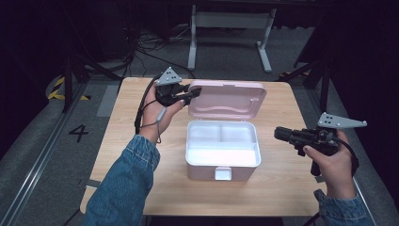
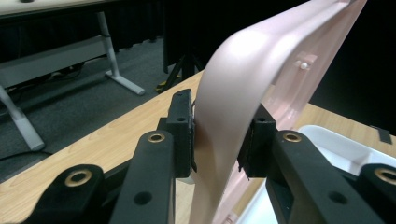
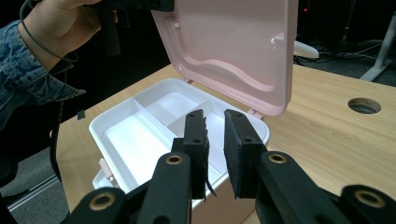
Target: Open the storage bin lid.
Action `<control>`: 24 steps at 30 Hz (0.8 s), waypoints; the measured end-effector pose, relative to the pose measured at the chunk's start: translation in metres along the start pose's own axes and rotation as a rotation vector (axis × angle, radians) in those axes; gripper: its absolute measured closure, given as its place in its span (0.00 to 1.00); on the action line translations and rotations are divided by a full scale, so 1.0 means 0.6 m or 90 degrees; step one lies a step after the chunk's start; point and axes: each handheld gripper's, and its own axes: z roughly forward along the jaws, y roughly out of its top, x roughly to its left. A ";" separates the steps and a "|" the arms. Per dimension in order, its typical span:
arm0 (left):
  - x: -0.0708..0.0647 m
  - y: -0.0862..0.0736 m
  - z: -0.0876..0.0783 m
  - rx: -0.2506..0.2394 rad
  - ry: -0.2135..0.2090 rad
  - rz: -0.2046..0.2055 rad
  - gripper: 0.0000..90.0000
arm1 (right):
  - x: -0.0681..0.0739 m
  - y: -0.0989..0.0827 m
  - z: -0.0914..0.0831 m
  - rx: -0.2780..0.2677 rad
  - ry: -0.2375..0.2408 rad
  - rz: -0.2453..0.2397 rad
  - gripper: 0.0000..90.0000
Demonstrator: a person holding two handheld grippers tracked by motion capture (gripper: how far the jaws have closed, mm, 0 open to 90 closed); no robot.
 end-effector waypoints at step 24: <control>0.057 0.002 0.057 0.031 0.006 -0.070 0.78 | -0.031 -0.007 -0.003 0.004 -0.009 0.024 0.86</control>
